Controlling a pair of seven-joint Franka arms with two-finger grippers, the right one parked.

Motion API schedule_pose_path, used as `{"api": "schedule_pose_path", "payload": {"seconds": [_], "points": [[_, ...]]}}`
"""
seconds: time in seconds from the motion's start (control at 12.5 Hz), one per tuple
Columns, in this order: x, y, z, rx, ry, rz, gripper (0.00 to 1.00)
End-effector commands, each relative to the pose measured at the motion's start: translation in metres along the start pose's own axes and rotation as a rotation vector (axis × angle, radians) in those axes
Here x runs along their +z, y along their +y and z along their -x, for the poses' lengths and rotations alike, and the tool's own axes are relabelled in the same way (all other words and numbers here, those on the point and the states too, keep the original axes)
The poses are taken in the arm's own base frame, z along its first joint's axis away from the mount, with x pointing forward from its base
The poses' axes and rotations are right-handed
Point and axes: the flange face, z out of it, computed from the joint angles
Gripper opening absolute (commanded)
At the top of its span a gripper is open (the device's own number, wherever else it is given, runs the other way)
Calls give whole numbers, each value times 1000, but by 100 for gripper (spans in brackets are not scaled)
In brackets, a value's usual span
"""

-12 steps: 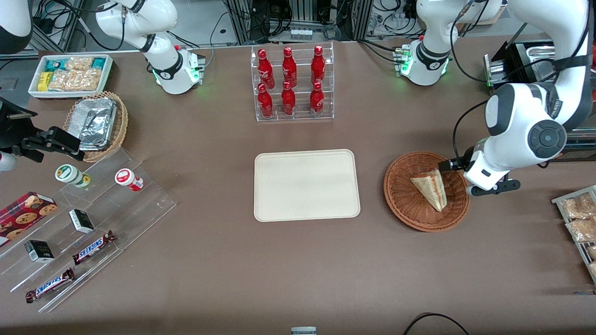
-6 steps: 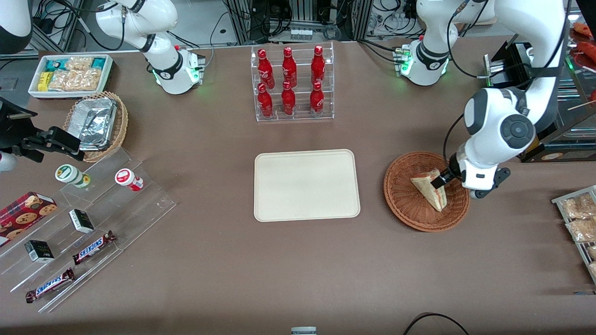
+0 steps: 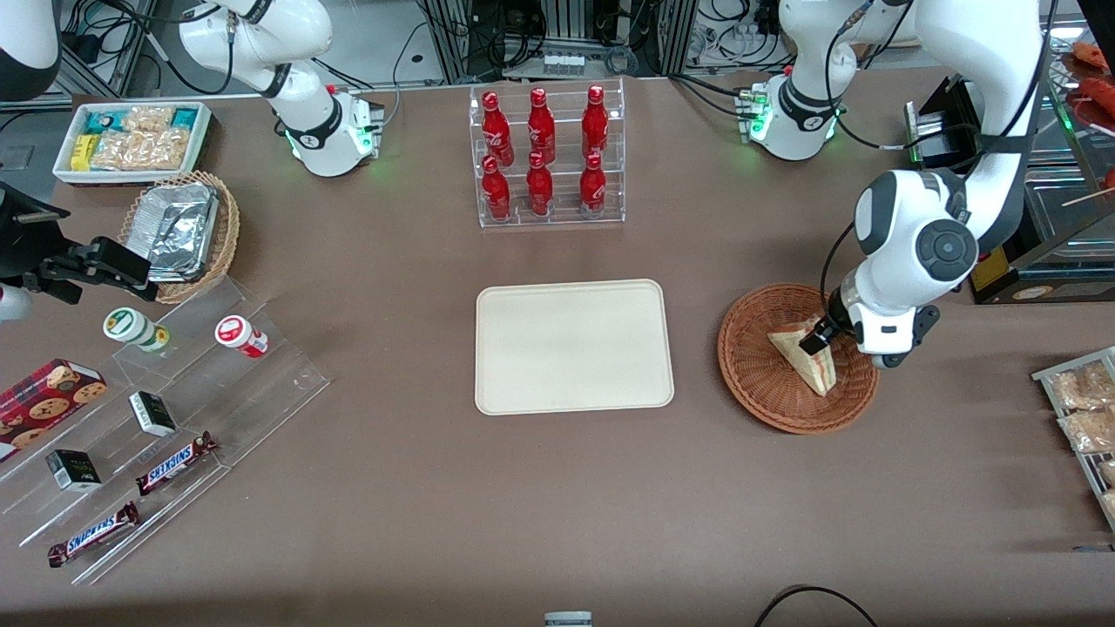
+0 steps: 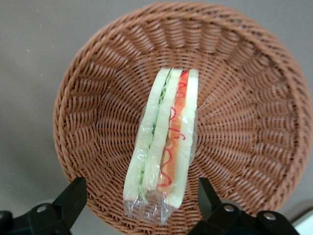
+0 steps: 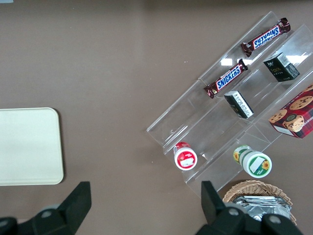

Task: Place sandwich from basket to tray
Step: 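Lower the open left gripper and close it on the wrapped sandwich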

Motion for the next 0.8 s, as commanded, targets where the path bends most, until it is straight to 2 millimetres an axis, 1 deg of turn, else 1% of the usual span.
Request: {"api": "schedule_pose_path", "payload": {"seconds": [0.0, 0.16, 0.24, 0.32, 0.4, 0.56, 0.64, 0.72], "points": [[29, 11, 5, -25, 9, -6, 100], [34, 11, 5, -25, 4, -12, 99], [37, 11, 6, -28, 0, -17, 68], [37, 11, 6, -28, 0, -17, 28], [37, 11, 6, -26, 0, -17, 12], [32, 10, 4, -14, 2, -14, 7], [25, 11, 3, -10, 8, -9, 6], [15, 13, 3, 5, 16, 0, 6]]}}
